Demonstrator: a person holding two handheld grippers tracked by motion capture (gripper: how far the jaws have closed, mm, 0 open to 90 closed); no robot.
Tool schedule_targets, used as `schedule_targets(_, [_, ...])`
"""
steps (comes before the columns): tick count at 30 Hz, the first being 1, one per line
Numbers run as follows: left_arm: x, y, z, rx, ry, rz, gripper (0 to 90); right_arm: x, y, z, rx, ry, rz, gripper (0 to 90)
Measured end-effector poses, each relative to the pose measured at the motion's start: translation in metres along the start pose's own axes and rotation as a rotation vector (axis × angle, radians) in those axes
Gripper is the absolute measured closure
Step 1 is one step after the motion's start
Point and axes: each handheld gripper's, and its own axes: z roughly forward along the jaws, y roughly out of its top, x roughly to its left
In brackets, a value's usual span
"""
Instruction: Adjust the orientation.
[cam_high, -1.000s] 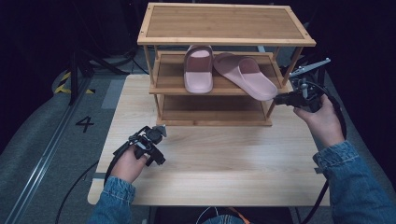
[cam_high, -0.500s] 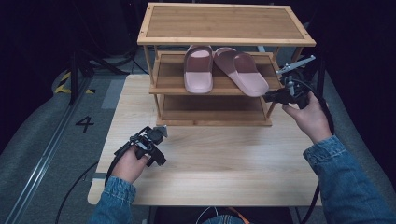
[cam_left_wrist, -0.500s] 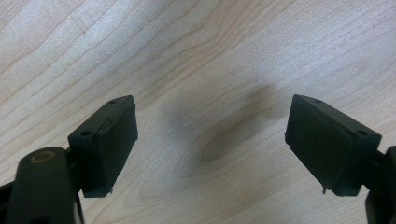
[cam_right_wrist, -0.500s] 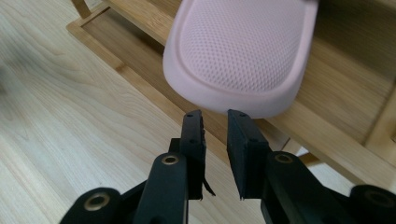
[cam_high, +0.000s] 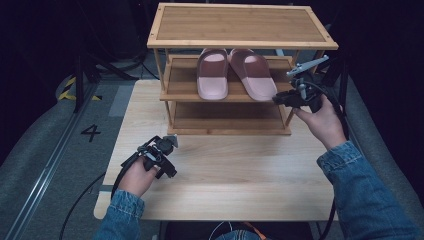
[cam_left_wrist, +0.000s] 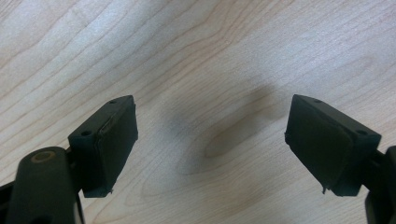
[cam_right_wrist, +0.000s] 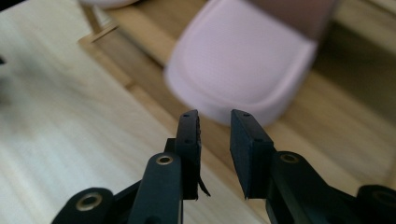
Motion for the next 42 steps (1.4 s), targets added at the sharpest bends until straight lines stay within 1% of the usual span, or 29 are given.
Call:
schedule_targets(2, [0.0,-0.002,0.0,0.001,-0.001,-0.002,17.1,-0.011,0.0,0.0,-0.013,-0.044,0.051,72.8])
schedule_targets(3, [0.0,-0.004,0.0,-0.003,0.0,-0.012,17.1,-0.015,0.0,0.001,-0.02,-0.053,0.062,72.8])
schedule_targets(4, [0.0,-0.006,0.0,0.001,-0.001,-0.011,17.1,-0.02,0.001,0.003,-0.021,-0.07,0.075,72.8])
schedule_targets(5, [0.001,-0.008,0.0,0.003,-0.001,-0.015,17.1,-0.027,0.002,0.009,-0.023,-0.096,0.124,72.9])
schedule_targets(6, [0.002,-0.012,0.0,0.003,-0.01,-0.03,17.1,-0.031,0.003,0.012,-0.029,-0.1,0.132,73.7])
schedule_targets(9, [0.004,-0.017,0.0,0.007,0.003,-0.046,17.1,-0.034,0.006,0.019,-0.015,-0.123,0.14,77.1])
schedule_targets(10, [0.005,-0.02,0.001,0.007,0.001,-0.048,17.1,-0.034,0.007,0.022,-0.013,-0.133,0.132,79.5])
schedule_targets(11, [0.007,-0.024,0.0,0.012,0.002,-0.059,17.1,-0.034,0.008,0.03,0.008,-0.165,0.093,85.3])
schedule_targets(13, [0.008,-0.028,0.0,0.008,0.013,-0.063,17.1,-0.034,0.009,0.038,0.03,-0.189,0.085,89.3])
schedule_targets(14, [0.008,-0.031,0.0,0.011,0.003,-0.083,17.1,-0.034,0.009,0.04,0.037,-0.192,0.082,89.6])
schedule_targets(16, [0.009,-0.033,0.0,0.01,-0.005,-0.092,17.1,-0.034,0.009,0.044,0.042,-0.191,0.091,89.7])
schedule_targets(17, [0.01,-0.035,0.0,0.011,0.008,-0.086,17.1,-0.034,0.011,0.047,0.036,-0.182,0.108,89.7])
schedule_targets(18, [0.01,-0.035,0.0,0.011,0.008,-0.086,17.1,-0.034,0.011,0.047,0.036,-0.182,0.108,89.7])
schedule_targets(19, [0.01,-0.036,0.0,0.011,0.003,-0.102,17.1,-0.034,0.013,0.05,0.026,-0.152,0.123,89.8])
schedule_targets(20, [0.011,-0.037,0.0,0.009,0.015,-0.083,17.1,-0.034,0.013,0.051,0.026,-0.153,0.128,89.8])
schedule_targets(21, [0.011,-0.037,0.0,0.009,0.015,-0.083,17.1,-0.034,0.013,0.051,0.026,-0.153,0.128,89.8])
schedule_targets(22, [0.01,-0.038,0.0,0.014,0.009,-0.096,17.1,-0.032,0.016,0.053,0.015,-0.12,0.118,89.8])
schedule_targets(25, [0.01,-0.037,0.0,0.016,0.007,-0.097,17.1,-0.029,0.017,0.054,0.011,-0.111,0.103,89.8])
schedule_targets(26, [0.01,-0.037,0.001,0.013,0.011,-0.088,17.1,-0.023,0.02,0.056,0.009,-0.1,0.091,89.6])
schedule_targets(29, [0.009,-0.036,0.001,0.013,-0.001,-0.083,17.1,-0.018,0.023,0.059,0.003,-0.091,0.073,89.4])
schedule_targets(30, [0.009,-0.035,0.001,0.013,-0.002,-0.085,17.1,-0.013,0.026,0.061,-0.002,-0.062,0.083,89.2])
schedule_targets(31, [0.009,-0.034,0.001,0.013,0.005,-0.081,17.1,-0.013,0.027,0.062,0.005,-0.085,0.065,89.0])
schedule_targets(32, [0.009,-0.034,0.001,0.013,0.005,-0.081,17.1,-0.013,0.027,0.062,0.005,-0.085,0.065,89.0])
schedule_targets(33, [0.009,-0.034,0.001,0.014,-0.003,-0.087,17.1,-0.011,0.029,0.063,0.012,-0.082,0.068,88.9])
schedule_targets(34, [0.008,-0.033,0.001,0.013,-0.011,-0.088,17.1,-0.008,0.031,0.064,0.001,-0.058,0.076,88.6])
schedule_targets(35, [0.009,-0.031,0.001,0.01,0.001,-0.075,17.1,-0.007,0.032,0.065,0.001,-0.059,0.067,88.5])
schedule_targets(40, [0.008,-0.026,0.001,0.012,-0.001,-0.064,17.1,-0.005,0.033,0.065,0.006,-0.064,0.079,88.1])
schedule_targets(41, [0.008,-0.025,0.001,0.01,0.002,-0.061,17.1,-0.004,0.032,0.065,-0.002,-0.042,0.078,86.9])
schedule_targets(42, [0.008,-0.022,0.001,0.007,-0.003,-0.061,17.1,-0.002,0.033,0.065,-0.002,-0.04,0.078,87.1])
